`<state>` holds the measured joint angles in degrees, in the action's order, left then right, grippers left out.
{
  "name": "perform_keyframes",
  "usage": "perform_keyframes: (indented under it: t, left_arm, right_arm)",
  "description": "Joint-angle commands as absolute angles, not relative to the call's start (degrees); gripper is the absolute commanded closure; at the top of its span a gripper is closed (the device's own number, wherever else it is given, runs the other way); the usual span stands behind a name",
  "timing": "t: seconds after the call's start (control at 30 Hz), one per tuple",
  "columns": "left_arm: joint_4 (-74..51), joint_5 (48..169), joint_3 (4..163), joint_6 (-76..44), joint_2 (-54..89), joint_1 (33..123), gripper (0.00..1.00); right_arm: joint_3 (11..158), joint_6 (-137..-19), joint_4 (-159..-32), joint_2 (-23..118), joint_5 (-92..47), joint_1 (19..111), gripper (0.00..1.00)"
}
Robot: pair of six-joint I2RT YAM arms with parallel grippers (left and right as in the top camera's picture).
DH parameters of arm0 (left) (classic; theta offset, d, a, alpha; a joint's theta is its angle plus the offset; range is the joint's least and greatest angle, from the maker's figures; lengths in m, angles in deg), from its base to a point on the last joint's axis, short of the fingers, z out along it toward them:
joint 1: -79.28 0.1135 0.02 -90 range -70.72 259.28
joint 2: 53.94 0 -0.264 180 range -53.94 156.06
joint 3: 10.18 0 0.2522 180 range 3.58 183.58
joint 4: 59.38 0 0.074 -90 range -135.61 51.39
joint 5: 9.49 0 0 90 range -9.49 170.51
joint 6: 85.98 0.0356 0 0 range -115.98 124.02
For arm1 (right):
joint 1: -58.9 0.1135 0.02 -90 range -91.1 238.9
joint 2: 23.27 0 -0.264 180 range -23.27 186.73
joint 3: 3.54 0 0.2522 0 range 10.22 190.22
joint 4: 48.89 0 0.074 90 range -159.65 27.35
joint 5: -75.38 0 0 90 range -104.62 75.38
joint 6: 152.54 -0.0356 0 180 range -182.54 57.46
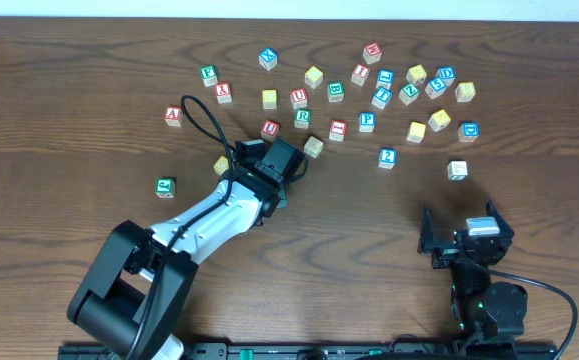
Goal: Spell out NEURIPS
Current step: 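Lower the red E block beside the right side of the N block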
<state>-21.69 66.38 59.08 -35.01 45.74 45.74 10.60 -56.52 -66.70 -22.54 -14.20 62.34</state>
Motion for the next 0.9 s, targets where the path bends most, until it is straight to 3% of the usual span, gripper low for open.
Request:
perform_keyframes:
  t: [0.0,0.4,0.87]
  left_arm:
    - [-21.32,64.81,58.16,-35.73,46.07,45.76,0.92]
    - [-21.32,64.81,58.16,-35.70,46.07,45.76,0.83]
    - [-20.51,66.08,58.16,-35.03,46.07,45.76,0.83]
  right_arm:
    - [10.54,-57.35,-66.99,-22.71,-14.15,61.84,0.01]
    - [10.54,-57.35,-66.99,-22.71,-14.15,61.84,0.01]
    - [10.54,-57.37,-66.99,-22.71,-14.15,61.84,0.01]
